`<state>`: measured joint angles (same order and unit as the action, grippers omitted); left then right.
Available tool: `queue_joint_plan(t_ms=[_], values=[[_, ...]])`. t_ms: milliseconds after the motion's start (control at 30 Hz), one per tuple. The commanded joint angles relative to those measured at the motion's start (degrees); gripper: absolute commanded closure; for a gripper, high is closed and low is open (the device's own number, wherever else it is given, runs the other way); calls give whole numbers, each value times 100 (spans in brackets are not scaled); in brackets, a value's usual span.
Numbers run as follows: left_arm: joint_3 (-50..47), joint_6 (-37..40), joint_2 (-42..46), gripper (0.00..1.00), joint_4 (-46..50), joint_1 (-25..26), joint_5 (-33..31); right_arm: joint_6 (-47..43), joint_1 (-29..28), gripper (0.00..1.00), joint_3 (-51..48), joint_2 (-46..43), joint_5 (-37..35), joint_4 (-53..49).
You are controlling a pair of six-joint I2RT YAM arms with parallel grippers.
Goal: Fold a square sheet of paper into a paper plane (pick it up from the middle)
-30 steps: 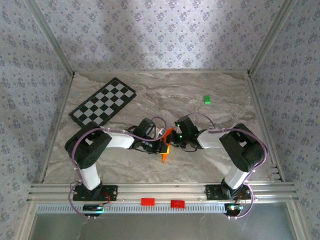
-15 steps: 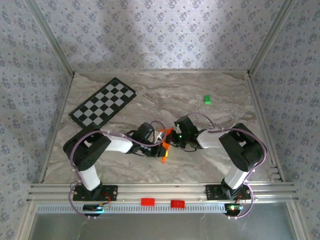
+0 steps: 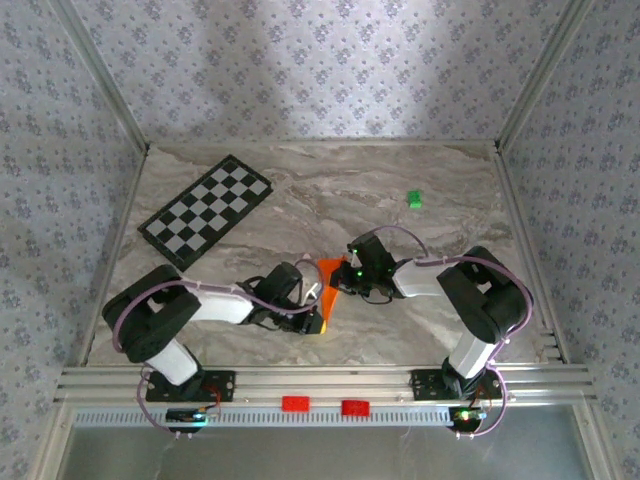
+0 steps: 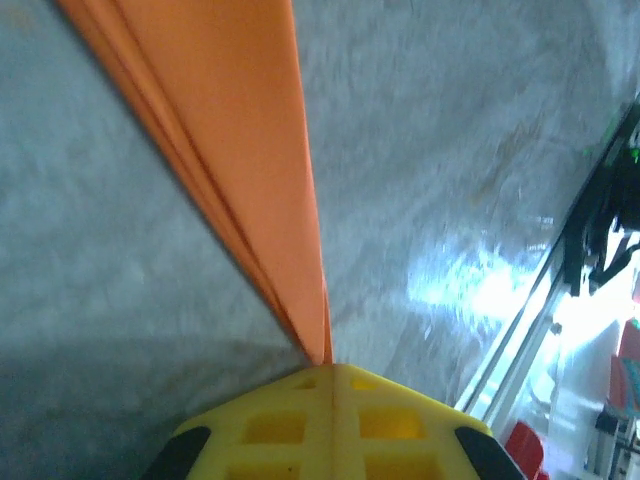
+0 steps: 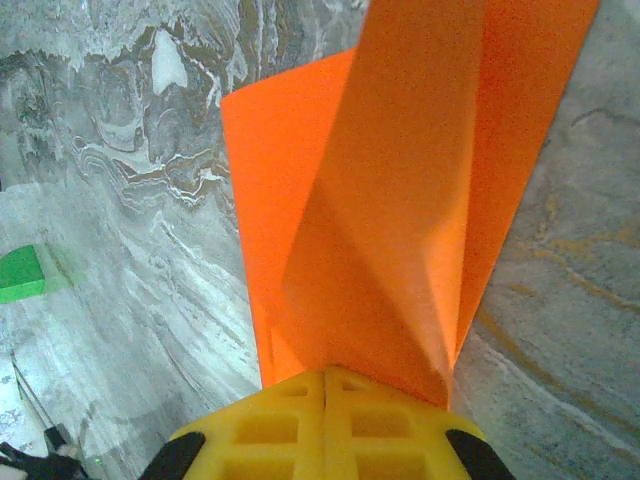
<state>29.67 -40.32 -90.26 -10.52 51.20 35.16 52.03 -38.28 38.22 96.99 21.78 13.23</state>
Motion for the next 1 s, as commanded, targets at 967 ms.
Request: queue_joint_plan(t_ms=[967], values=[[1114, -644, -778, 100, -688, -730, -155, 311, -93, 96, -281, 435, -315, -582]])
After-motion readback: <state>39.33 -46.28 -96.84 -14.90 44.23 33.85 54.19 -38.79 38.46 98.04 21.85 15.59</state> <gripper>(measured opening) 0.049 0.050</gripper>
